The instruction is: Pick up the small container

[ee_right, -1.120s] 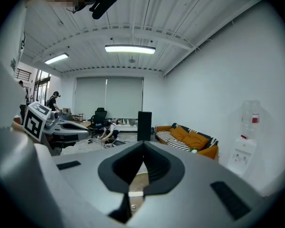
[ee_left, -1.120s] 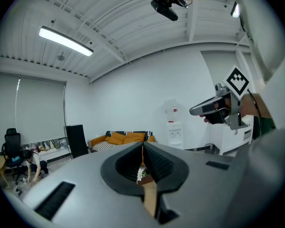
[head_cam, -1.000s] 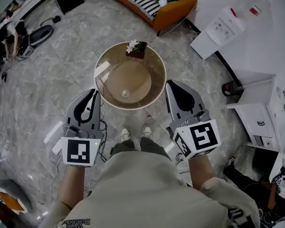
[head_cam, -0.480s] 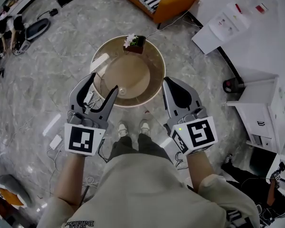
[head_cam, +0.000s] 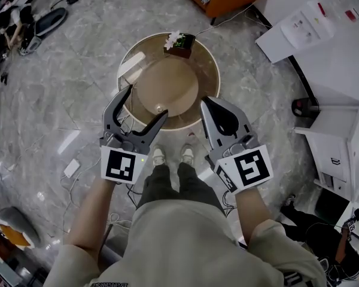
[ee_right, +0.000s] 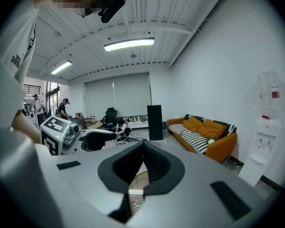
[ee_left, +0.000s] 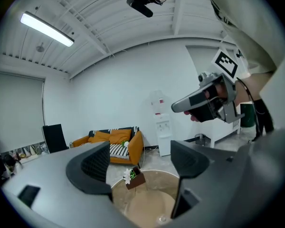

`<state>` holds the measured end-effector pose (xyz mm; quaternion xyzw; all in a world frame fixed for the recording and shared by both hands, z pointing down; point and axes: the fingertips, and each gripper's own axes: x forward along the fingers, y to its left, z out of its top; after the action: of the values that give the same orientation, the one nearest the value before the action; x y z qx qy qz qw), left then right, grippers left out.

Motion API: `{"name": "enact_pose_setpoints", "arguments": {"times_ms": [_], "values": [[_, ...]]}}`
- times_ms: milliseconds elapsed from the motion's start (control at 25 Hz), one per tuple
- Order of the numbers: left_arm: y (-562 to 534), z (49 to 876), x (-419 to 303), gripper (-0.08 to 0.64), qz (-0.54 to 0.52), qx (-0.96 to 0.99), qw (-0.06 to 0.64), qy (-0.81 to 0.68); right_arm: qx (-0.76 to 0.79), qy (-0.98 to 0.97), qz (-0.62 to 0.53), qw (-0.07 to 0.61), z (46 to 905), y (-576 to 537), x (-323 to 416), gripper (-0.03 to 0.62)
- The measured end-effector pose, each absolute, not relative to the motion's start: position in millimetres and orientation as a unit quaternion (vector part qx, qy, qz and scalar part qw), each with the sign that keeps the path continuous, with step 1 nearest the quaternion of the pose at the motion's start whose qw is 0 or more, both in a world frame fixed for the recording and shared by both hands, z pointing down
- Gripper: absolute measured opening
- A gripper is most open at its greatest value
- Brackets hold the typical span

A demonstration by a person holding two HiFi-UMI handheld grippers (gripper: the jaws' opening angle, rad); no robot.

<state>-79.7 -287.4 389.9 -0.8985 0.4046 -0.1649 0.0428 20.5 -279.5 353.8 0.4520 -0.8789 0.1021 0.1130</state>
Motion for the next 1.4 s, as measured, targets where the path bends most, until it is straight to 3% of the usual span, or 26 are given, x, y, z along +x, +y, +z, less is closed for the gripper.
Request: {"name": "enact_pose_setpoints", "arguments": {"times_ms": [400, 1400], "values": [[-319.4, 510.0, -67.7, 0.388, -0.201, -0.894, 0.028, 0.399, 0.444, -0.872, 0.128, 0.16, 452.0, -306.5, 19.5, -0.005], [-310.7, 834.1, -55.3, 0.39, -0.273, -0.885, -0.112, 0.359, 0.391, -0.873, 0.18, 0.228, 688.8, -323.5, -11.8, -0.005]]}}
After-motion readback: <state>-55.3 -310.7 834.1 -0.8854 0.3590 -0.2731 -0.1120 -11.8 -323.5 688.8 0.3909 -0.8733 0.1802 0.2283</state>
